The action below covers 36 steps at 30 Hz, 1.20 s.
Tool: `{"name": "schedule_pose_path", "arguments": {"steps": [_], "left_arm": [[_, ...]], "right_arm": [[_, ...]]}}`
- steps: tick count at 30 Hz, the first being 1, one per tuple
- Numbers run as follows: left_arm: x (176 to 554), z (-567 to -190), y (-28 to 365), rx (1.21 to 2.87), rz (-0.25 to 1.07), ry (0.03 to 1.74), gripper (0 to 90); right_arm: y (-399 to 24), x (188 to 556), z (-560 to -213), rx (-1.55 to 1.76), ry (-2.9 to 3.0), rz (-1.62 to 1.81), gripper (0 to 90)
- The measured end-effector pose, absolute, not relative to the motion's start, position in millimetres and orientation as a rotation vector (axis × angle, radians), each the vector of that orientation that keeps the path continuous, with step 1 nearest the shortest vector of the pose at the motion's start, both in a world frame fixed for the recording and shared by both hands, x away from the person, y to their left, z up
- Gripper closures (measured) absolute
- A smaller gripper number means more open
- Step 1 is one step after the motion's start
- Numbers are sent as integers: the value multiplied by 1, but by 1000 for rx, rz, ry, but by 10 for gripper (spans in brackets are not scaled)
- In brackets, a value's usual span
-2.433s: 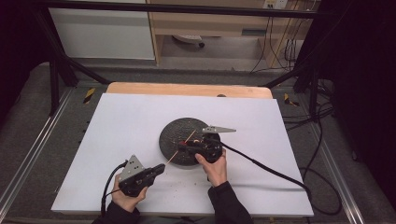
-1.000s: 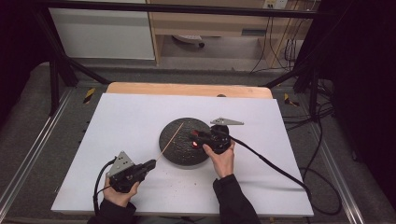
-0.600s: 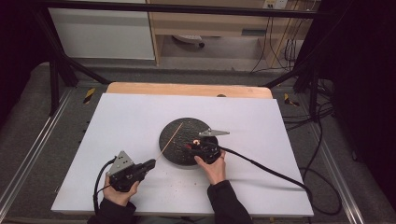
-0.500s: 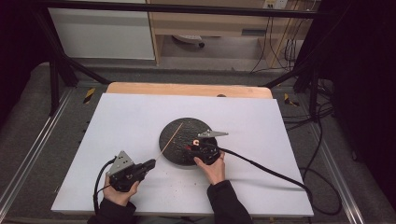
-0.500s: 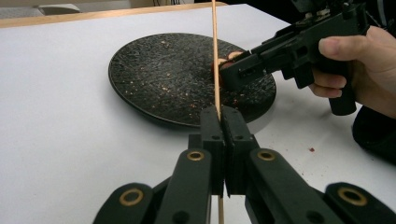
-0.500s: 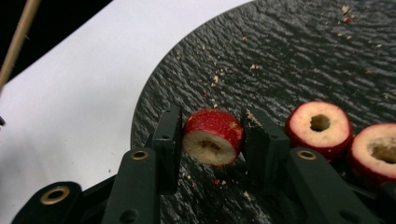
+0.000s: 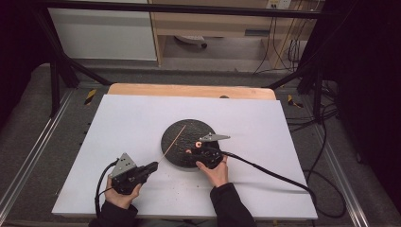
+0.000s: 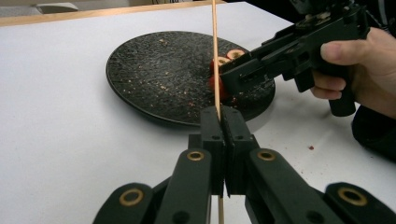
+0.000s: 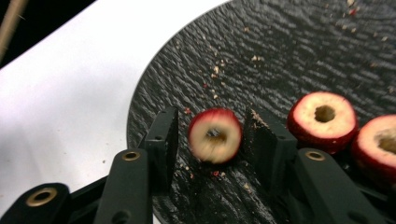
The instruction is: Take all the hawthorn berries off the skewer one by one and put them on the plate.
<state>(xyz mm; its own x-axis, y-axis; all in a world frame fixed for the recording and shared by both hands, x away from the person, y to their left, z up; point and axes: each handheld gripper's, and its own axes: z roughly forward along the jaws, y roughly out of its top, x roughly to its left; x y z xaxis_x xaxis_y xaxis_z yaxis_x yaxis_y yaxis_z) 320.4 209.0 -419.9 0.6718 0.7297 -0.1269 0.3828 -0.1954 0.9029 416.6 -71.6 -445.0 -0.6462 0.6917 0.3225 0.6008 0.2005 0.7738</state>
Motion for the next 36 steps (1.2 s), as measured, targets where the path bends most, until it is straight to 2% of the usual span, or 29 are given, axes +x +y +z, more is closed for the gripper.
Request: {"name": "schedule_pose_path", "arguments": {"steps": [9,15,20,25,36], "left_arm": [[321,-420,210,1809,406,886,884],[321,-420,209,1817,404,888,884],[322,-420,208,1820,401,891,883],[323,-421,207,1829,396,900,883],[330,-417,202,1854,386,912,883]], "right_arm": [[-87,409,-426,1210,2348,1423,411],[-108,405,-421,1196,2341,1393,213],[-130,400,-423,1184,2344,1371,118],[-151,395,-429,1169,2325,1324,58],[-195,385,-441,1186,2314,1226,6]]}}
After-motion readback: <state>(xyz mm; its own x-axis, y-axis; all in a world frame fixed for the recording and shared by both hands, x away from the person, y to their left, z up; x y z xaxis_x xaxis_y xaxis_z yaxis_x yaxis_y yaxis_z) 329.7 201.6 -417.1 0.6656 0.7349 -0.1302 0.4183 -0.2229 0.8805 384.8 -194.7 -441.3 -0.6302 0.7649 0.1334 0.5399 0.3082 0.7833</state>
